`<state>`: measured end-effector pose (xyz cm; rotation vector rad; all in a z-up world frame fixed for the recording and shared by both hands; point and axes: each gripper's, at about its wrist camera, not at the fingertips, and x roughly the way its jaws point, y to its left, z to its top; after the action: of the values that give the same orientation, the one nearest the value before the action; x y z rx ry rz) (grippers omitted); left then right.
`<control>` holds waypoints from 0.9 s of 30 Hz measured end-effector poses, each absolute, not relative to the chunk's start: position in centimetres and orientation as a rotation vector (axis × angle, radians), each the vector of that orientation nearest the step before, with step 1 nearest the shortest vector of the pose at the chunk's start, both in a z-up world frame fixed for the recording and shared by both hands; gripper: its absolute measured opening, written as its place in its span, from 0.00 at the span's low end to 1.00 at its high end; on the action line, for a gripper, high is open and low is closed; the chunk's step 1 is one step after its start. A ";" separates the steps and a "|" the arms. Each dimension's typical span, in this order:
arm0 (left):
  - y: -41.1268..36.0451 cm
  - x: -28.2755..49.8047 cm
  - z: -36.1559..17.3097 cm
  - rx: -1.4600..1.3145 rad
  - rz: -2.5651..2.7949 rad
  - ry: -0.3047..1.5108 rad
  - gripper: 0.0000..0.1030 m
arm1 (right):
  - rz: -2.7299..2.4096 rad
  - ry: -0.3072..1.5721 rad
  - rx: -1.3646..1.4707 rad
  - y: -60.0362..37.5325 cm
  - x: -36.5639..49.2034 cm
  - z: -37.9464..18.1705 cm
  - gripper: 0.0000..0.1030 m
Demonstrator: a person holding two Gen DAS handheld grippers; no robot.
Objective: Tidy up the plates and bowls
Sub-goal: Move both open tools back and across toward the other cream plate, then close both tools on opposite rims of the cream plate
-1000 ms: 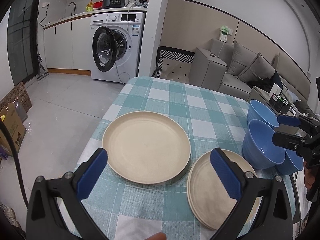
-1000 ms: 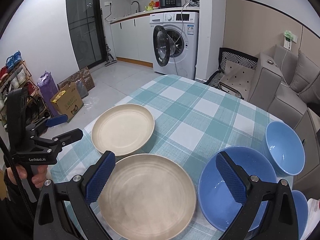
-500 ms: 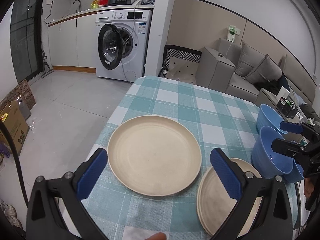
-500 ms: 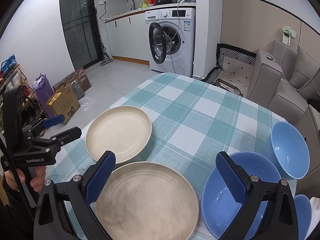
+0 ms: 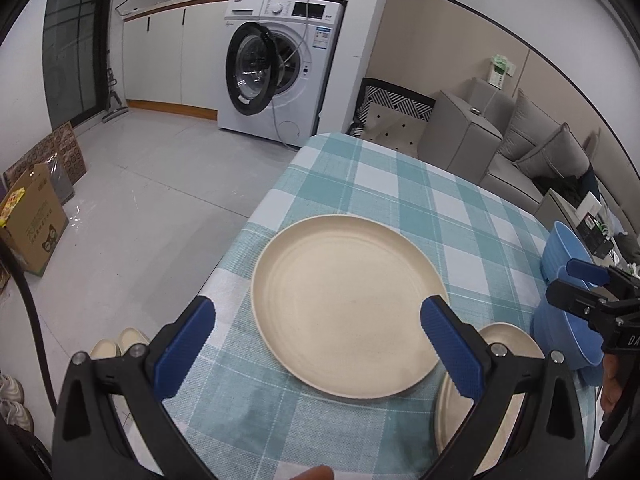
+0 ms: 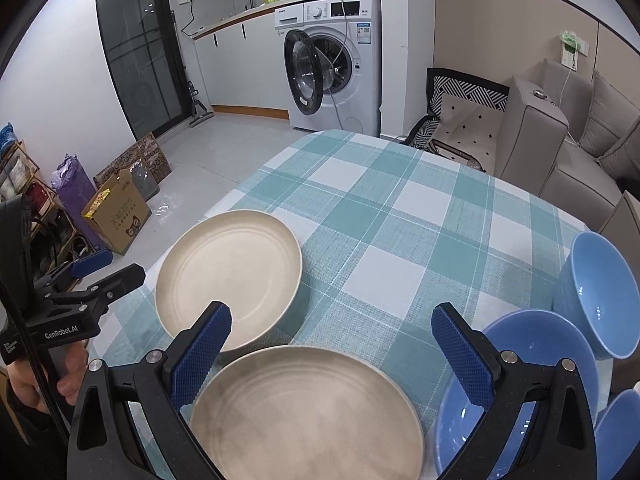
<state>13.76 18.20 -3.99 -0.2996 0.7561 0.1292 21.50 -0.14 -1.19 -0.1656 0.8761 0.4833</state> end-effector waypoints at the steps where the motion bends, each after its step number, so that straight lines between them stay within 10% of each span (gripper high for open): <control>1: 18.4 13.8 -4.2 -0.301 0.134 0.757 1.00 | 0.482 0.881 -0.167 0.1 21.7 -1.4 0.99; 27: 20.4 16.3 -9.9 -0.329 0.169 0.872 0.88 | 0.489 1.021 -0.185 5.2 26.7 -8.2 0.99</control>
<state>16.33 20.42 -9.93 -0.3287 0.8724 0.1688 26.72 5.23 -8.17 -0.1847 1.0212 0.4886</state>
